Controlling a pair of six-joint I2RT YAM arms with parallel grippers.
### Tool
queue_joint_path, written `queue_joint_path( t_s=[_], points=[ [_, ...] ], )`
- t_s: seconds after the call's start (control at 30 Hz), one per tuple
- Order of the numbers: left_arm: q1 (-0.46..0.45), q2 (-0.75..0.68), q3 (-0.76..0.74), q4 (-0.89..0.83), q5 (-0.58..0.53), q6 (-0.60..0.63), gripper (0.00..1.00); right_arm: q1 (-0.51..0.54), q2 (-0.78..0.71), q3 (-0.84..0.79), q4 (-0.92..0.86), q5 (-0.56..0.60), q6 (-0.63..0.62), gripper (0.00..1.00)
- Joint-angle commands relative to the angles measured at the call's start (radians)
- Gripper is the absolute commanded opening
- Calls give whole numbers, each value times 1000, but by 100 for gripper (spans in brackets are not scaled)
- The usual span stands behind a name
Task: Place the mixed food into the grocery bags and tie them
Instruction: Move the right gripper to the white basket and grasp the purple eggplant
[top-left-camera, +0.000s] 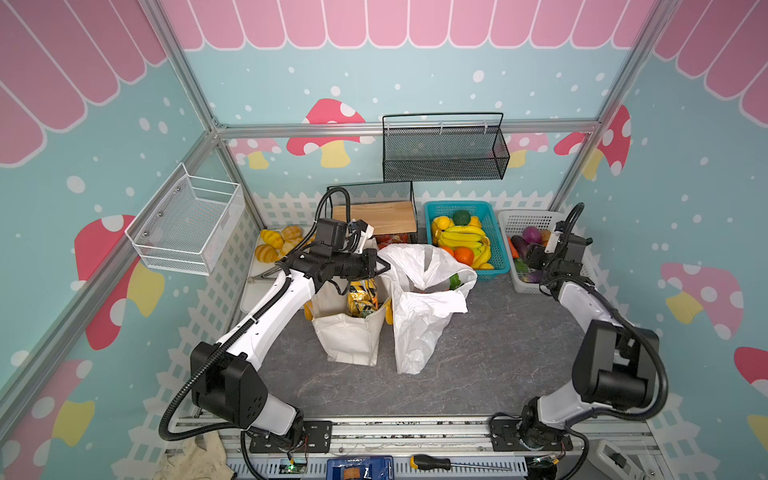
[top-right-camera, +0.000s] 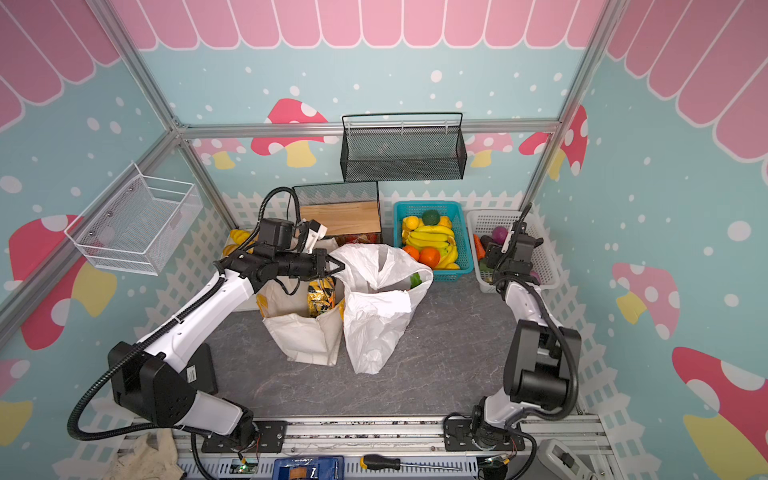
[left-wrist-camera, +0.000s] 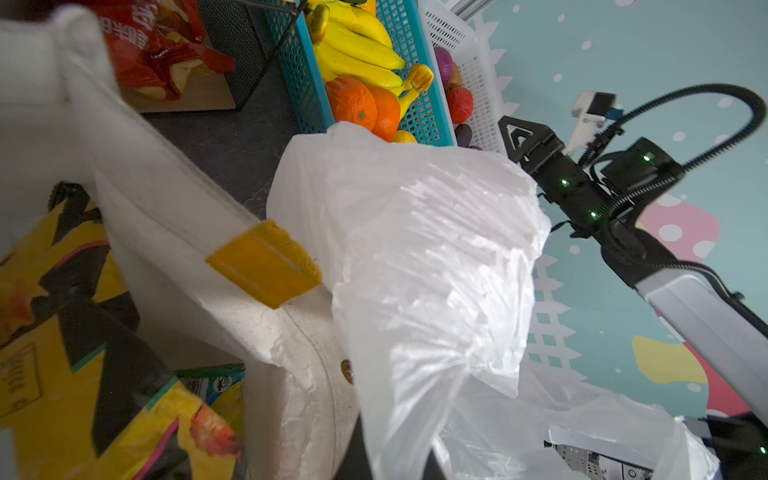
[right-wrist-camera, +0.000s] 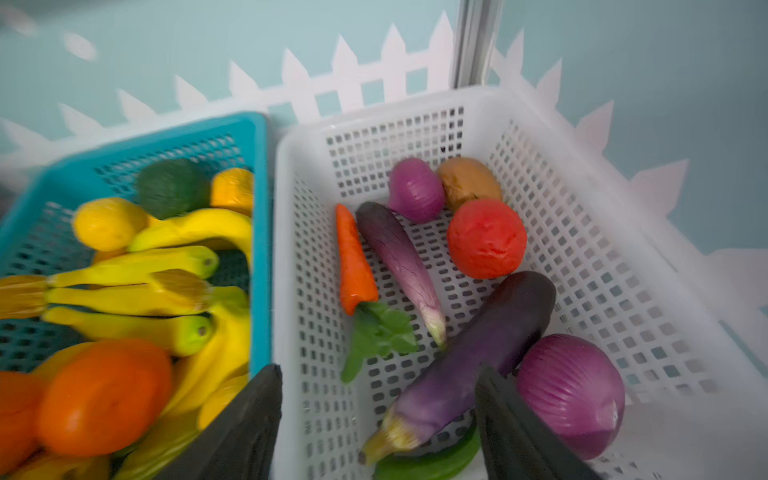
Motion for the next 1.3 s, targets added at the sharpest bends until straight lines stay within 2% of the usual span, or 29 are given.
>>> queue_joint_path(
  t_s=[0.0,0.17,0.37,0.8,1.03,1.27],
  points=[
    [-5,-14,2,9,13,-8,0,-5,138,141,-76,42,-74,74],
    [-5,-14,1,9,9,-5,0,-7,384,358,-179,26,-148,72],
    [-5,-12,1,8,4,-4,0,-8,570,578,-276,26,-211,68],
    [-4,-6,-2,9,-4,-1,0,-7,794,848,-417,-88,-255,56],
    [-4,-4,-2,9,-2,-1,0,-6,774,876,-428,-142,-275,34],
    [-4,-1,0,8,4,-4,0,-7,614,807,-412,-153,-269,24]
  ],
)
